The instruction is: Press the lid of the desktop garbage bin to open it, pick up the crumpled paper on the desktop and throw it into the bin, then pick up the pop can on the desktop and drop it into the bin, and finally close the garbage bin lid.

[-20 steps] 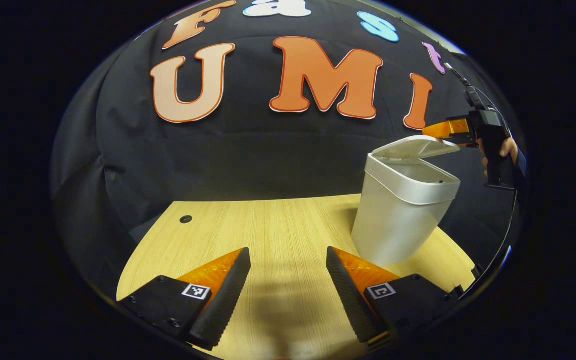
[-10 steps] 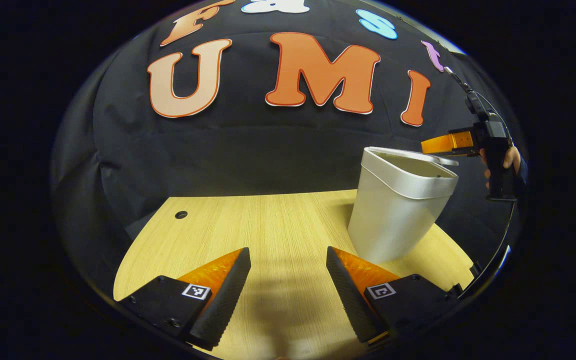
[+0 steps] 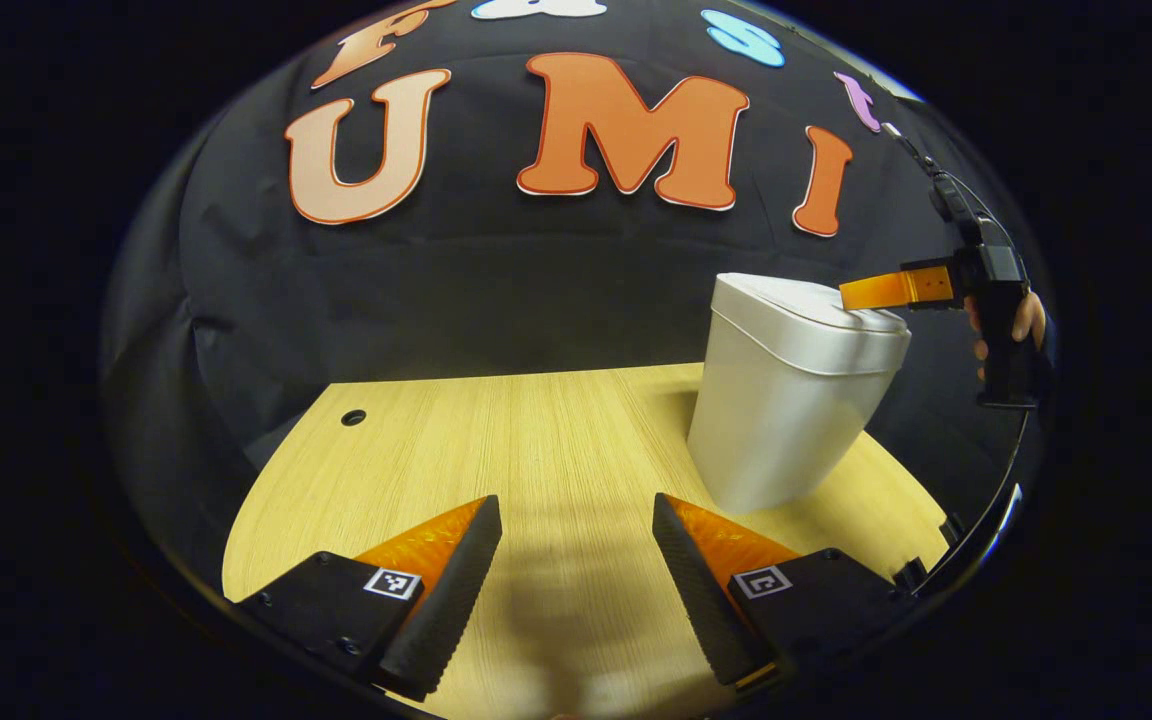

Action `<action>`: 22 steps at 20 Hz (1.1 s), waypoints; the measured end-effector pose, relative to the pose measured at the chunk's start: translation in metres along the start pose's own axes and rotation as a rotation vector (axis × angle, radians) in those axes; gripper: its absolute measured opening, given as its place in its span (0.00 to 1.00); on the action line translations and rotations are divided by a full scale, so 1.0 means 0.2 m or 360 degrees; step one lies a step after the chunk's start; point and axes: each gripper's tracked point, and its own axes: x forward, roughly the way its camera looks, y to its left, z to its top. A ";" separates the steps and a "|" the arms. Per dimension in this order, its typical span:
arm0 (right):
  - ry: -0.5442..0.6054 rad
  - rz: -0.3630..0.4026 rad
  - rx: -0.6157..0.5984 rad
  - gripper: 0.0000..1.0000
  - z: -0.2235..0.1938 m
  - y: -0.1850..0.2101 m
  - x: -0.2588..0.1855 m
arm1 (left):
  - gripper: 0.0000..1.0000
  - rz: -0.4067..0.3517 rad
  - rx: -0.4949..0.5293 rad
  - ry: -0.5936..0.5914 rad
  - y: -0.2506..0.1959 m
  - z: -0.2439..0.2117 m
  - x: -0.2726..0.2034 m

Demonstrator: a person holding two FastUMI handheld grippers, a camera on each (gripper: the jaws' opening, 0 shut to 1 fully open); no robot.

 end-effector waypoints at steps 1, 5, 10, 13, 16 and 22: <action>-0.0008 -0.0003 0.0007 0.85 0.00 0.00 0.00 | 0.98 -0.0001 0.0003 0.0006 0.00 0.00 0.00; -0.0031 -0.0020 -0.0006 0.80 -0.02 0.01 -0.02 | 0.98 -0.0012 0.0016 0.0028 -0.01 -0.01 0.00; -0.0038 0.0004 0.0038 0.76 -0.04 0.00 -0.01 | 0.98 -0.0041 0.0062 0.0042 -0.02 -0.01 -0.01; -0.0062 -0.0020 0.0011 0.70 -0.05 0.00 -0.01 | 0.98 -0.0026 0.0109 0.0012 0.00 0.02 -0.01; -0.0117 -0.0001 -0.0004 0.66 -0.04 0.01 -0.02 | 0.97 0.0028 0.0156 -0.0055 0.04 0.09 -0.01; -0.0227 0.0000 -0.0045 0.65 -0.04 0.01 -0.05 | 0.97 0.0141 0.0205 -0.0242 0.14 0.32 -0.05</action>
